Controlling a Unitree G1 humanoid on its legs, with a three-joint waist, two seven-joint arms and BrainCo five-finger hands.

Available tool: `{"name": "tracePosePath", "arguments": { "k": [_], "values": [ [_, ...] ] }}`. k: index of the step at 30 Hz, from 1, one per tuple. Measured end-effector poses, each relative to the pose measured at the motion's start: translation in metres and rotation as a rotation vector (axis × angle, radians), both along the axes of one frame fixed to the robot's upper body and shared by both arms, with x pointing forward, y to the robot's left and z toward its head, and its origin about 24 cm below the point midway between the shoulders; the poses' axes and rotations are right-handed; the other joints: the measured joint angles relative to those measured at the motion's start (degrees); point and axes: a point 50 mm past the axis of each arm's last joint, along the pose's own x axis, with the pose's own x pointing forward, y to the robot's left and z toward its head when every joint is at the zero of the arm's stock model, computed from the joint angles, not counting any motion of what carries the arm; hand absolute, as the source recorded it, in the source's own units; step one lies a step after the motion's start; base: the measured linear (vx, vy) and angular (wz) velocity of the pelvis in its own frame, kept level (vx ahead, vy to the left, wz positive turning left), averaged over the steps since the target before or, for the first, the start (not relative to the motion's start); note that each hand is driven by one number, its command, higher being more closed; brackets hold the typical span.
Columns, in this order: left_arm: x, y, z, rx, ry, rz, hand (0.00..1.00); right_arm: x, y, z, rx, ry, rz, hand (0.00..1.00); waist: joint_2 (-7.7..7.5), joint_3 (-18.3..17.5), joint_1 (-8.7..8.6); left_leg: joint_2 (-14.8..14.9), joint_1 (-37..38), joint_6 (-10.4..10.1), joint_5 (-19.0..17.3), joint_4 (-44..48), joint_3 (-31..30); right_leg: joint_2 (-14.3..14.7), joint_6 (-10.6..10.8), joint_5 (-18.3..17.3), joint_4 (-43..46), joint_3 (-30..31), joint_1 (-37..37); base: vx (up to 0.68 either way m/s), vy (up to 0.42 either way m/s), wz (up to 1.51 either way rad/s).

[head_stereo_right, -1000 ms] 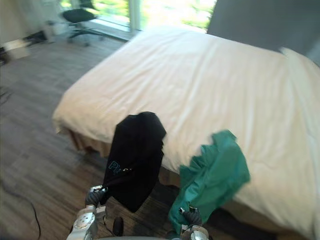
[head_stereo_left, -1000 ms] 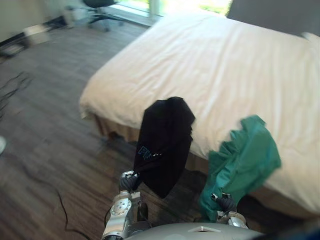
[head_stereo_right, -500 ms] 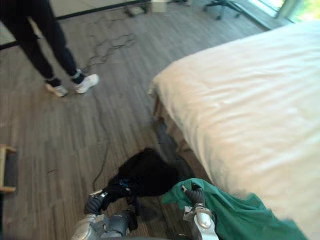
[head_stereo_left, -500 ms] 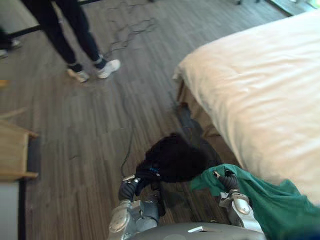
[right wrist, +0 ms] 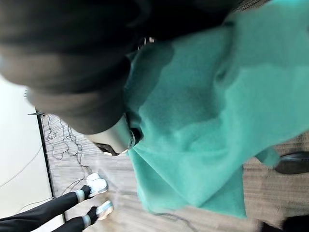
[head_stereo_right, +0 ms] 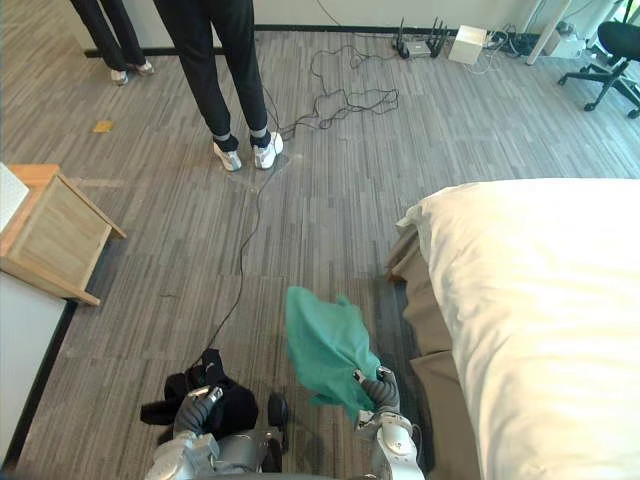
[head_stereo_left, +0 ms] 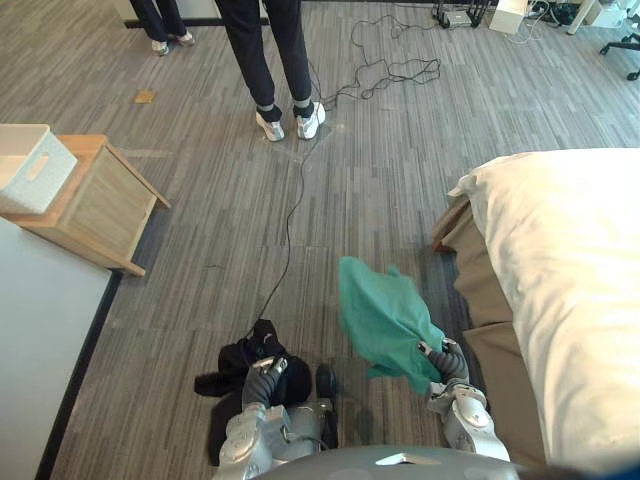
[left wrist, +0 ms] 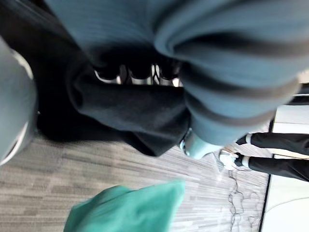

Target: Tidy the bed and pick cloth on bed and put in laundry

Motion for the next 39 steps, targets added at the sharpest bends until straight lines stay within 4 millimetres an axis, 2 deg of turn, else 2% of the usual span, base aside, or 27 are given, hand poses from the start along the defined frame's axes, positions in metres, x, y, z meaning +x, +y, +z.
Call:
{"name": "tracePosePath", "arguments": {
  "k": [1, 2, 3, 4, 5, 7, 8, 9, 14, 19, 23, 25, 26, 27, 28, 29, 30, 33, 35, 37, 38, 39],
  "values": [
    [0.005, 0.001, 0.002, 0.006, -0.013, -0.002, 1.00, -0.004, 0.000, -0.002, -0.004, 0.011, -0.002, 1.00, 0.99, 0.2, -0.59, 1.2, 0.9, 0.1, 0.2, -0.8, -2.3, 2.2, 1.8, -1.9, 2.4, 5.2, -2.5, 0.18, 0.056, 0.52],
    [0.013, 0.002, 0.005, 0.012, -0.033, -0.008, 1.00, -0.006, 0.002, -0.002, -0.001, 0.014, 0.006, 1.00, 0.87, 0.7, -1.33, 2.1, 1.3, 0.1, 0.2, -1.0, -4.2, 5.1, 3.0, -4.7, 1.5, 9.1, -4.7, 0.19, 0.024, 0.69],
    [0.016, 0.000, 0.006, 0.009, -0.041, -0.011, 1.00, -0.007, 0.001, -0.001, -0.001, 0.014, 0.001, 1.00, 1.01, 0.8, -1.82, 2.6, 1.5, 0.2, 0.5, -1.0, -5.5, 7.7, 4.0, -5.7, 0.1, 13.1, -6.7, 0.11, -0.007, 0.62],
    [0.017, 0.000, 0.006, 0.007, -0.045, -0.012, 1.00, -0.008, 0.000, -0.001, -0.003, 0.013, -0.006, 1.00, 1.21, 0.9, -2.08, 2.8, 1.8, -0.2, 0.8, -1.0, -6.2, 8.9, 4.6, -5.8, -1.3, 16.0, -7.6, 0.15, -0.015, 0.69],
    [0.017, -0.002, 0.006, 0.003, -0.045, -0.014, 1.00, -0.011, -0.002, -0.001, -0.005, 0.016, -0.019, 1.00, 0.89, 0.8, -3.03, 2.8, 2.7, -0.5, 1.0, -1.1, -7.4, 10.9, 6.2, -5.8, -5.1, 19.8, -8.1, 0.15, -0.036, 0.71],
    [0.017, -0.003, 0.006, 0.005, -0.045, -0.028, 1.00, -0.012, -0.003, -0.002, -0.002, 0.021, -0.034, 1.00, -0.31, 0.8, -2.94, 1.8, 4.7, -1.4, 0.9, -1.6, -8.1, 10.6, 8.1, -2.8, -11.6, 21.5, -8.6, 0.15, -0.058, 0.50],
    [0.016, -0.003, 0.006, 0.012, -0.044, -0.037, 1.00, -0.011, -0.001, -0.002, 0.002, 0.019, -0.031, 1.00, -1.45, 0.8, -2.58, 0.9, 5.5, -2.0, 0.6, -1.9, -8.1, 9.8, 8.3, 0.9, -14.1, 21.7, -8.9, 0.09, -0.048, 0.12],
    [0.015, -0.021, 0.004, 0.006, -0.033, -0.115, 1.00, -0.008, 0.002, -0.001, 0.007, 0.013, -0.010, 1.00, 0.93, -1.1, -3.05, 2.0, 11.3, -4.7, -1.7, -5.3, -3.3, 12.0, 9.8, 5.9, -25.5, 24.0, -1.0, 0.03, -0.033, 0.02],
    [0.014, -0.021, 0.004, 0.007, -0.029, -0.114, 1.00, -0.010, 0.000, -0.002, 0.004, 0.019, -0.012, 1.00, 1.02, -1.0, -3.01, 2.2, 11.4, -4.6, -1.6, -5.6, -2.2, 12.0, 9.7, 5.9, -25.1, 24.6, -1.5, -0.05, 0.010, -0.10],
    [0.008, -0.021, -0.004, 0.035, 0.021, -0.108, 1.00, -0.022, -0.001, -0.015, -0.009, 0.101, -0.021, 1.00, 1.41, -0.8, -3.02, 1.9, 14.4, -4.6, -1.6, -5.6, -2.2, 12.1, 9.7, 6.1, -26.1, 24.7, 2.0, 0.00, 0.002, 0.00],
    [0.005, -0.020, -0.008, 0.072, 0.056, -0.090, 1.00, -0.027, -0.007, -0.019, -0.039, 0.128, -0.037, 1.00, 2.54, -0.2, -2.95, 1.8, 15.7, -4.6, -1.6, -5.3, -3.2, 12.2, 9.8, 6.1, -26.5, 24.1, 3.9, -0.02, -0.011, 0.12],
    [0.008, -0.020, -0.009, 0.090, 0.058, -0.085, 1.00, -0.027, -0.012, -0.018, -0.056, 0.128, -0.036, 1.00, 2.57, 0.1, -2.75, 1.7, 14.3, -4.8, -1.8, -3.8, -4.3, 12.0, 9.8, 6.1, -26.5, 22.8, 3.9, -0.05, -0.008, 0.40],
    [0.011, -0.019, -0.007, 0.109, 0.051, -0.087, 1.00, -0.026, -0.014, -0.018, -0.063, 0.124, -0.043, 1.00, 2.49, 0.4, -2.63, 1.8, 11.0, -4.9, -3.7, 1.0, -5.8, 11.7, 9.8, 6.1, -26.4, 21.4, 3.6, -0.08, -0.021, 0.58],
    [0.018, -0.019, -0.004, 0.113, 0.029, -0.082, 1.00, -0.024, -0.019, -0.015, -0.083, 0.110, -0.043, 1.00, 2.72, 1.6, -1.88, 2.5, 7.7, -5.9, -6.7, 7.4, -6.7, 12.1, 9.7, 5.8, -26.4, 20.9, 3.7, -0.09, -0.012, 0.47],
    [0.021, -0.020, -0.003, 0.113, 0.020, -0.081, 1.00, -0.023, -0.022, -0.014, -0.093, 0.103, -0.042, 1.00, 2.98, 2.3, -1.32, 3.0, 6.3, -6.4, -8.0, 10.6, -6.7, 12.2, 9.7, 5.7, -26.5, 20.9, 3.7, -0.11, -0.003, 0.22],
    [0.025, -0.021, -0.001, 0.109, 0.006, -0.078, 1.00, -0.021, -0.027, -0.012, -0.113, 0.089, -0.037, 1.00, 3.95, 3.5, -0.27, 4.2, 3.5, -8.6, -10.9, 15.8, -6.7, 13.0, 9.1, 5.1, -26.6, 20.6, 4.2, -0.12, 0.011, 0.10],
    [0.025, -0.022, -0.001, 0.105, 0.007, -0.077, 1.00, -0.021, -0.031, -0.010, -0.128, 0.083, -0.042, 1.00, 4.90, 4.3, 0.27, 5.2, 2.8, -8.4, -13.2, 18.1, -6.4, 13.8, 9.0, 5.0, -27.2, 20.4, 5.0, -0.09, 0.009, 0.13],
    [0.024, -0.020, -0.001, 0.103, 0.010, -0.065, 1.00, -0.018, -0.035, -0.006, -0.142, 0.064, -0.047, 1.00, 5.13, 4.3, 1.31, 5.5, 2.3, -8.2, -13.6, 18.1, -5.7, 14.0, 8.8, 5.2, -28.3, 20.5, 5.1, 0.04, -0.002, -0.02],
    [0.025, -0.019, 0.000, 0.086, 0.006, -0.047, 1.00, -0.012, -0.035, -0.001, -0.141, 0.034, -0.051, 1.00, 4.78, 4.3, 1.78, 4.9, 2.1, -7.7, -12.1, 16.6, -4.9, 13.5, 8.5, 5.9, -29.3, 20.9, 4.8, 0.11, -0.003, -0.01],
    [0.027, -0.019, 0.001, 0.084, -0.002, -0.049, 1.00, -0.009, -0.038, 0.002, -0.144, 0.018, -0.063, 1.00, 4.16, 4.6, 1.66, 4.6, -1.0, -7.6, -11.4, 20.5, -2.5, 12.5, 8.8, 6.7, -31.4, 20.6, 4.8, 0.13, 0.028, 0.15],
    [0.031, -0.020, 0.002, 0.081, -0.013, -0.051, 1.00, -0.004, -0.037, 0.004, -0.142, 0.005, -0.063, 1.00, 3.44, 5.1, 1.84, 4.4, -2.9, -7.7, -13.0, 22.3, -1.6, 11.9, 9.5, 7.1, -31.8, 20.3, 5.0, 0.11, 0.037, -0.01],
    [0.032, -0.024, 0.005, 0.069, -0.028, -0.048, 1.00, -0.008, -0.040, 0.003, -0.151, 0.014, -0.065, 1.00, 4.21, 4.7, 2.30, 4.8, -2.8, -7.6, -11.5, 17.2, -1.7, 12.5, 10.1, 6.7, -31.9, 20.2, 5.3, 0.08, 0.034, -0.04]
  ]
}}
